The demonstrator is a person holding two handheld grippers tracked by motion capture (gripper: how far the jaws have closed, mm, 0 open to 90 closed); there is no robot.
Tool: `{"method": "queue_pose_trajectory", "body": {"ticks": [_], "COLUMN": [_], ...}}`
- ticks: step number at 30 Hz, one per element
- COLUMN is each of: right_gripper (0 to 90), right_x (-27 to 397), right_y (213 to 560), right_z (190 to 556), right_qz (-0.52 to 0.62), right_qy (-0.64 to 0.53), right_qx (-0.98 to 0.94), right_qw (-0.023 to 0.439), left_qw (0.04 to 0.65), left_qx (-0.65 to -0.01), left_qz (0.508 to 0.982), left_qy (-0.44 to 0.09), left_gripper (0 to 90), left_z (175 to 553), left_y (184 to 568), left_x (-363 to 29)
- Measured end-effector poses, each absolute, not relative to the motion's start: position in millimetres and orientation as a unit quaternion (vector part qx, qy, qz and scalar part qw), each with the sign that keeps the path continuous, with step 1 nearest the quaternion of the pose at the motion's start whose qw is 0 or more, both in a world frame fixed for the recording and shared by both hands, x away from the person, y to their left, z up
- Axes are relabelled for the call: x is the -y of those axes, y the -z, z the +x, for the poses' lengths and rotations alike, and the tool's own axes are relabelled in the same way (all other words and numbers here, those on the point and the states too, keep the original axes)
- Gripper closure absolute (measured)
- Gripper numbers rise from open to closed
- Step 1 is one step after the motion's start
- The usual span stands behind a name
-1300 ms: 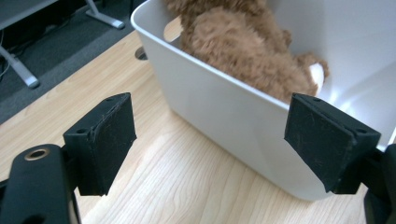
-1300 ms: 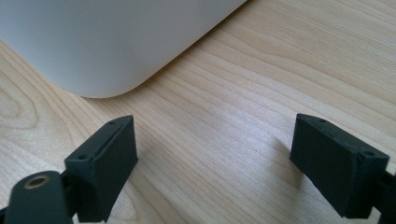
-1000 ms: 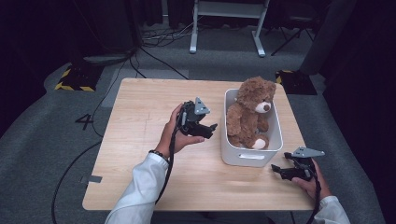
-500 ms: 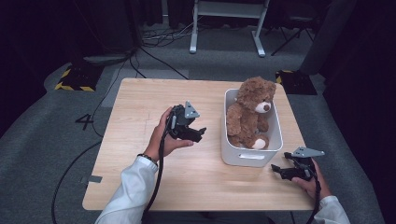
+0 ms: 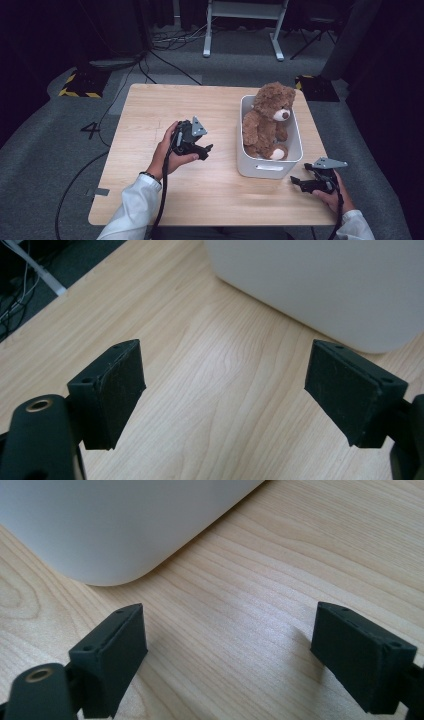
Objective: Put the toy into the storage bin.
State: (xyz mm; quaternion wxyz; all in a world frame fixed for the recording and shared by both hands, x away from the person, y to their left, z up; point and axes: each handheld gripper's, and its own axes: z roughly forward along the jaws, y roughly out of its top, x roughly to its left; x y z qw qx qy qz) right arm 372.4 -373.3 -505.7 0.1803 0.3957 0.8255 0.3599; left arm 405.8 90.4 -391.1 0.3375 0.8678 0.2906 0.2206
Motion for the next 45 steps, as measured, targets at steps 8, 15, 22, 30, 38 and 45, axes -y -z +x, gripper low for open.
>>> {"method": "queue_pose_trajectory", "body": {"ticks": [8, 15, 22, 30, 38, 45], "right_gripper": [14.2, 14.3, 14.3, 14.2, 14.3, 14.3], "right_x": [373, 373, 373, 373, 373, 373], "right_y": [506, 506, 506, 506, 506, 506], "right_z": [372, 372, 372, 372, 372, 372], "right_qz": [0.396, 0.396, 0.396, 0.396, 0.396, 0.396], "right_qy": [-0.360, -0.360, -0.360, -0.360, -0.360, -0.360], "right_qx": [-0.826, -0.825, -0.825, -0.826, -0.825, -0.825], "right_qw": [0.180, 0.180, 0.180, 0.180, 0.180, 0.180], "left_qw": [0.318, 0.306, 0.305, 0.302, 0.293, 0.299], "left_qx": [-0.296, -0.301, -0.307, -0.302, -0.309, -0.321], "left_qz": [0.872, 0.876, 0.875, 0.882, 0.885, 0.883], "left_qy": [-0.226, -0.220, -0.217, -0.202, -0.186, -0.168], "left_gripper": [16.5, 16.5, 16.5, 16.5, 16.5, 16.4], "left_z": [400, 396, 390, 378, 373, 368], "left_y": [404, 415, 426, 438, 463, 475], "left_x": [-96, -102, -110, -110, -116, -125]}}
